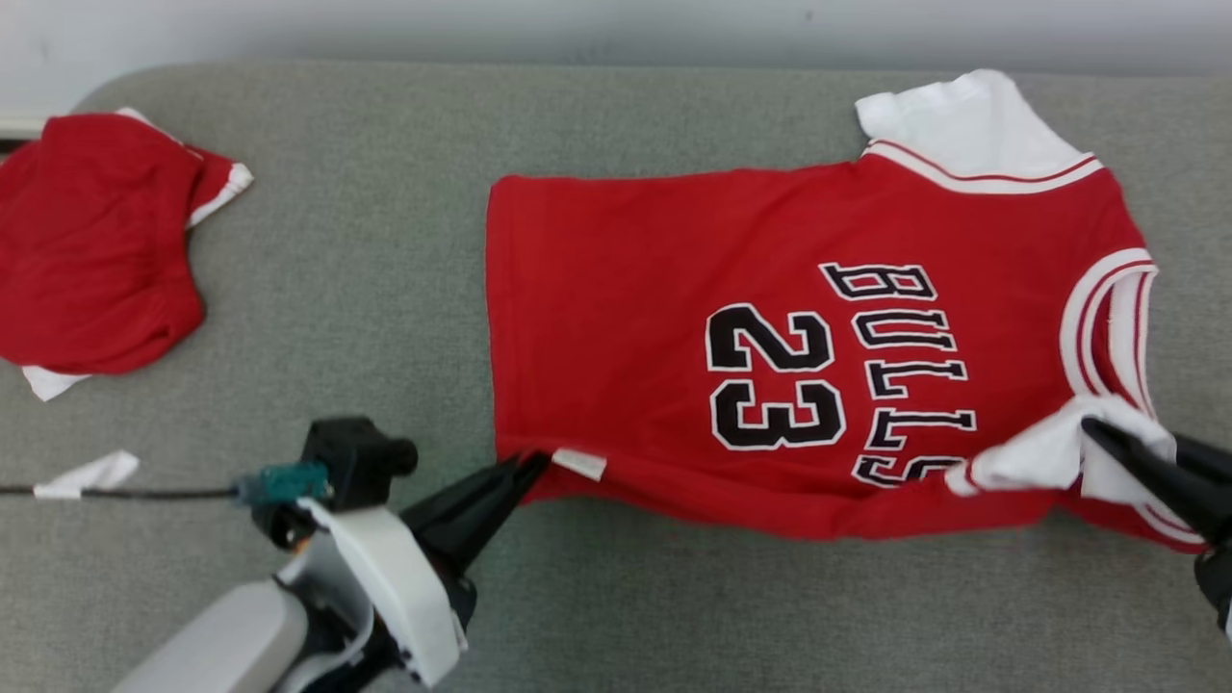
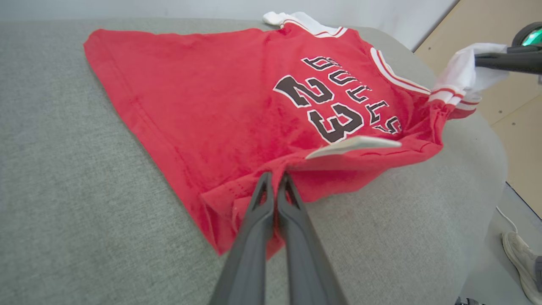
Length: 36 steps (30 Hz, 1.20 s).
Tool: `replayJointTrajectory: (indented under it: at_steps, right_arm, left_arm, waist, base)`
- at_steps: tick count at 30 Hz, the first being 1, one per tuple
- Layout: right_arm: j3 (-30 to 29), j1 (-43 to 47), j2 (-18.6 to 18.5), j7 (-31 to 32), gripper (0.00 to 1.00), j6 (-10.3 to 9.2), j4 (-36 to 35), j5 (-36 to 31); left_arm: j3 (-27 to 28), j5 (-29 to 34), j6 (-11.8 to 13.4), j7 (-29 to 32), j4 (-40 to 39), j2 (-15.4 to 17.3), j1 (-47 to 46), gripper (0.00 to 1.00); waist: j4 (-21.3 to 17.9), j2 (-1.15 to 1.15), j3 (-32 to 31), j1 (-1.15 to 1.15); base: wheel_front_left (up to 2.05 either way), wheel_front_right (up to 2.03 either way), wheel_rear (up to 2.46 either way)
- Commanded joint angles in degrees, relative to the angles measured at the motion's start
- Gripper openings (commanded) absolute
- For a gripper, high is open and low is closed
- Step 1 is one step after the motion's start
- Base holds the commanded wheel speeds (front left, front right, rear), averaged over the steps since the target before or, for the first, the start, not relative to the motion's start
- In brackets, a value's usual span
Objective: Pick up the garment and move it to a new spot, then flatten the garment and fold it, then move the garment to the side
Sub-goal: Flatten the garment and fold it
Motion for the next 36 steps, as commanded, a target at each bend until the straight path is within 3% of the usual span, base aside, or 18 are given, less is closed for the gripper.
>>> replayJointTrajectory:
  at_steps: [1, 9, 20, 21, 22, 23, 24, 25, 29, 36]
  right_arm:
    - [0.6, -2.1, 0.6, 0.7, 0.0, -0.14, 0.9, -0.3]
    - [4.9, -12.6, 1.5, 0.4, 0.0, -0.14, 5.4, -4.4]
    - [10.1, -18.2, 0.4, -3.1, 0.0, -0.15, 9.9, -5.4]
    - [10.6, -18.5, 0.3, -3.3, 0.0, -0.15, 10.1, -5.5]
    - [11.1, -18.9, 0.4, -3.7, 0.13, -0.15, 10.4, -5.6]
    - [11.4, -19.2, 0.6, -4.2, 0.69, -0.15, 10.7, -5.8]
    - [11.7, -19.2, 0.9, -4.5, 1.0, -0.15, 11.2, -5.8]
    - [11.9, -19.1, 1.1, -4.6, 1.0, -0.15, 11.7, -6.0]
    - [10.2, -17.2, 2.0, -6.8, 1.0, -0.15, 13.5, -6.8]
    - [0.8, -6.0, 3.7, -10.3, 1.0, -0.15, 12.1, -8.8]
  left_arm:
    - [-0.2, -1.4, 0.0, 0.4, 1.0, 0.1, -1.8, 0.0]
    - [-3.8, -6.2, 0.0, 1.9, 5.7, -1.1, -9.8, 0.0]
    - [-8.8, -8.3, 0.0, -0.7, 10.2, -0.4, -14.6, 0.0]
    - [-9.1, -8.5, 0.0, -0.9, 10.6, -0.4, -14.8, 0.05]
    - [-9.4, -8.7, 0.0, -1.2, 10.9, -0.3, -15.1, 0.17]
    - [-9.7, -8.7, 0.0, -1.4, 11.4, -0.2, -15.4, 0.31]
    - [-10.0, -8.8, 0.0, -1.4, 11.7, -0.3, -15.6, 0.46]
    - [-10.3, -9.0, 0.0, -1.7, 12.2, -0.3, -15.7, 1.0]
    - [-9.7, -9.4, 0.4, -3.3, 13.8, 0.0, -14.5, 1.0]
    - [-8.1, -10.1, 4.8, -6.8, 8.7, 2.1, -8.0, 1.0]
  waist:
    - [0.8, 0.0, 1.4, 0.0]
    - [1.6, 0.0, 5.0, 0.0]
    - [1.2, 0.0, 5.7, 0.0]
    - [1.2, 0.0, 5.6, 0.0]
    - [1.2, 0.0, 5.6, 0.0]
    - [1.2, 0.0, 5.5, 0.0]
    - [1.1, 0.0, 5.3, 0.0]
    - [1.0, 0.0, 5.1, 0.0]
    - [0.5, 0.0, 3.3, 0.0]
    - [-0.9, 0.0, -0.2, 0.0]
  base:
    - [0.0, 0.0, 0.0]
    - [0.0, 0.0, 0.0]
    - [0.0, 0.0, 0.0]
    - [0.0, 0.0, 0.0]
    - [0.0, 0.0, 0.0]
    - [0.0, 0.0, 0.0]
    - [0.0, 0.0, 0.0]
    - [0.0, 0.0, 0.0]
    - [0.0, 0.0, 0.0]
    - [0.0, 0.0, 0.0]
